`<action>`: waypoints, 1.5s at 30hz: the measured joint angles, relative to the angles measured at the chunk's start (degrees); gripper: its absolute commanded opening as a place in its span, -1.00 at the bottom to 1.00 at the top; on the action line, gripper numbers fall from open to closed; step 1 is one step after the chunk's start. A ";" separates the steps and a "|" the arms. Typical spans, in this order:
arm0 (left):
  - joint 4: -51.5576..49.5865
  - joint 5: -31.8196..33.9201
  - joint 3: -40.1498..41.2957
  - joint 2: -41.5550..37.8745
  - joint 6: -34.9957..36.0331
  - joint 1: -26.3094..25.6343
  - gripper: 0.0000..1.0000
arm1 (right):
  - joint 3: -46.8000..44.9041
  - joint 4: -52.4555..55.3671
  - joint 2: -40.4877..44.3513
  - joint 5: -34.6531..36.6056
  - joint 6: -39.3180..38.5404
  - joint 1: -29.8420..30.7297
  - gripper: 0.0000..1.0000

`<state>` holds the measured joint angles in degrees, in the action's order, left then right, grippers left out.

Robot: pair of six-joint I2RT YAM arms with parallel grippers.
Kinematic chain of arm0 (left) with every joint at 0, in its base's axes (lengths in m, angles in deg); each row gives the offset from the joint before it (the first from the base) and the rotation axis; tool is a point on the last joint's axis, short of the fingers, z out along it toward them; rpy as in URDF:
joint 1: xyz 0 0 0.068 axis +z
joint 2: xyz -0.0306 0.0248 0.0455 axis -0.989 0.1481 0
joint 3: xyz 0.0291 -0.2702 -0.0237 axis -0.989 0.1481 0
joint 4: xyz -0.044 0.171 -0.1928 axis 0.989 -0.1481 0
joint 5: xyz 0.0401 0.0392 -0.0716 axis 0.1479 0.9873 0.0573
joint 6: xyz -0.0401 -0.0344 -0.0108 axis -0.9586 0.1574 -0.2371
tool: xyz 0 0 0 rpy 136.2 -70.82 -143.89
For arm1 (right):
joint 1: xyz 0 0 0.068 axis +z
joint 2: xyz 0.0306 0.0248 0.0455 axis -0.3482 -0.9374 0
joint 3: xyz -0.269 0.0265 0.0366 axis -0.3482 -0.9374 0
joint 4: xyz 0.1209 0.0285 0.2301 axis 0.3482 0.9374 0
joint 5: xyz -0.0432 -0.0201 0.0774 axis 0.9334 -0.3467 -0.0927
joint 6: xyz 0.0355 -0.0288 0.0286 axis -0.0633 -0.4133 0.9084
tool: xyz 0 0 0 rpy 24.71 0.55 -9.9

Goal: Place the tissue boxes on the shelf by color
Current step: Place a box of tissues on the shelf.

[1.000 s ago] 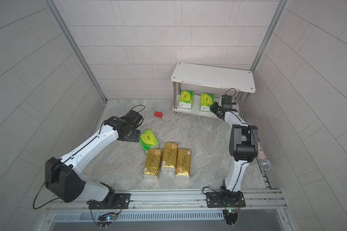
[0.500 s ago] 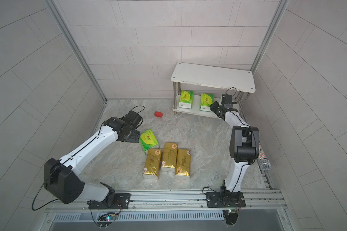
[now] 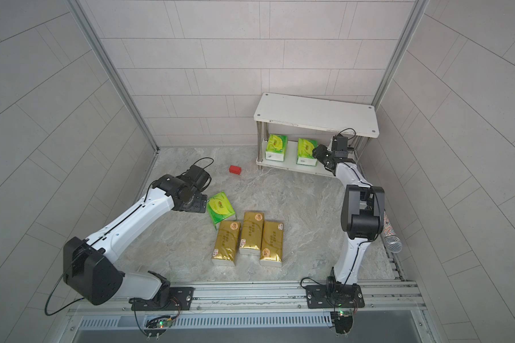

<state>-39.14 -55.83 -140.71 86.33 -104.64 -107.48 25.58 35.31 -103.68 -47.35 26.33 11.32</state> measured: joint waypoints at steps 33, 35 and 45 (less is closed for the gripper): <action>-0.04 -0.02 0.22 -0.20 0.00 0.55 1.00 | -0.70 -5.35 -4.20 -3.37 1.09 0.00 0.13; -0.04 -0.02 0.22 -0.20 -0.02 0.55 1.00 | -0.76 -5.14 -3.96 -3.34 1.11 -0.04 0.19; 0.07 -1.36 0.24 -0.20 -0.02 0.55 1.00 | -4.13 -5.42 2.58 -3.87 1.68 -0.76 0.41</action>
<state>-39.08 -57.19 -140.47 86.14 -104.66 -106.93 21.45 29.89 -101.11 -51.22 28.01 10.55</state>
